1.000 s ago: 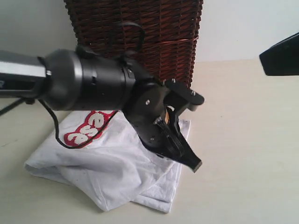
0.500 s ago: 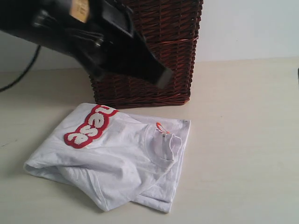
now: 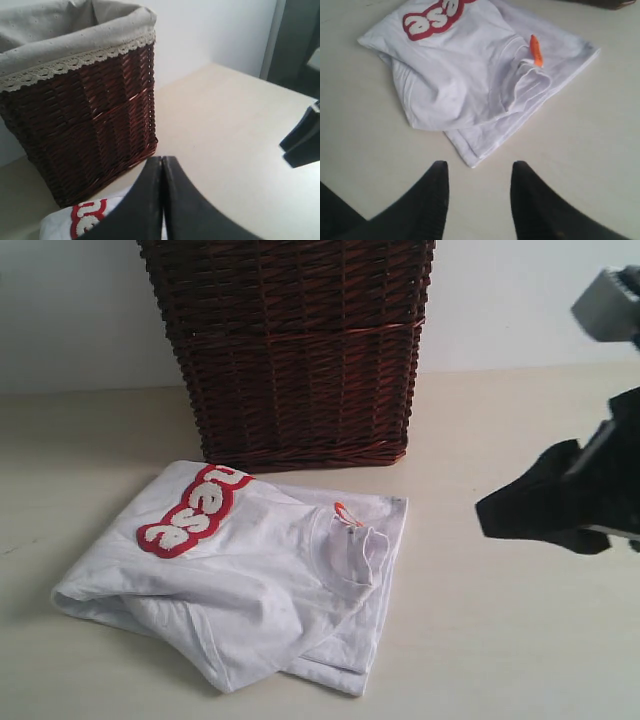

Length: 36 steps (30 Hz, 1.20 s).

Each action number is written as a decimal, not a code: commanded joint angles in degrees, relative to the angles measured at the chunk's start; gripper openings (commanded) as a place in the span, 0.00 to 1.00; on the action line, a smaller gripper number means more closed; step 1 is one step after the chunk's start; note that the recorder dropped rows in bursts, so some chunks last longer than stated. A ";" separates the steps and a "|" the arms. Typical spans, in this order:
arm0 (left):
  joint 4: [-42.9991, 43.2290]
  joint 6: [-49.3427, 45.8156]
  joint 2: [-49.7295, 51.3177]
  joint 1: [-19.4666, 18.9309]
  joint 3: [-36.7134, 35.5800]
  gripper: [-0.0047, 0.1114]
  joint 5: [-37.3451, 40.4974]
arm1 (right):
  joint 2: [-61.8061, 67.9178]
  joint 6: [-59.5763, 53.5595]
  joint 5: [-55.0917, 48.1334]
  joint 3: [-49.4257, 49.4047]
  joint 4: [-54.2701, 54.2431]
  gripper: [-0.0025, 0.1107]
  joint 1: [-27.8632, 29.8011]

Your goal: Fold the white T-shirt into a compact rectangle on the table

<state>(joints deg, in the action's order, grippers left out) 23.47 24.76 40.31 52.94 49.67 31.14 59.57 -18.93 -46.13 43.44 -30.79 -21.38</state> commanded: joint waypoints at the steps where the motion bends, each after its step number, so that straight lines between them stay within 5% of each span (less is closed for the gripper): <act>1: 0.28 1.31 -8.10 0.10 -4.91 0.04 -1.26 | 10.09 -9.74 2.44 -0.24 -11.14 0.20 0.09; 4: 0.86 1.31 -12.13 0.10 -6.21 0.04 -0.37 | 16.73 -21.23 5.91 -0.04 -21.35 0.02 0.09; 11: 2.16 1.31 -16.20 0.10 -7.76 0.04 1.78 | 32.68 -28.96 20.27 3.01 -25.88 0.02 -6.53; 19: 2.25 2.12 -16.62 0.10 -8.84 0.04 1.68 | 48.55 -25.62 19.47 11.90 -20.91 0.02 -7.94; 23: 2.25 2.23 -16.62 0.10 -8.84 0.04 1.82 | 54.06 -16.76 20.45 14.11 -9.54 0.02 -7.94; 32: 2.25 2.23 -16.62 0.10 -8.84 0.04 2.43 | 57.10 26.82 17.07 19.67 38.68 0.02 -7.55; 36: 2.25 2.23 -16.62 0.10 -8.84 0.04 2.66 | 57.23 35.65 17.23 22.29 47.33 0.02 -6.68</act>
<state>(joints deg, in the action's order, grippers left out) 25.40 26.39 24.01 52.94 40.95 33.53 115.59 10.36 -27.20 64.69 8.54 -29.29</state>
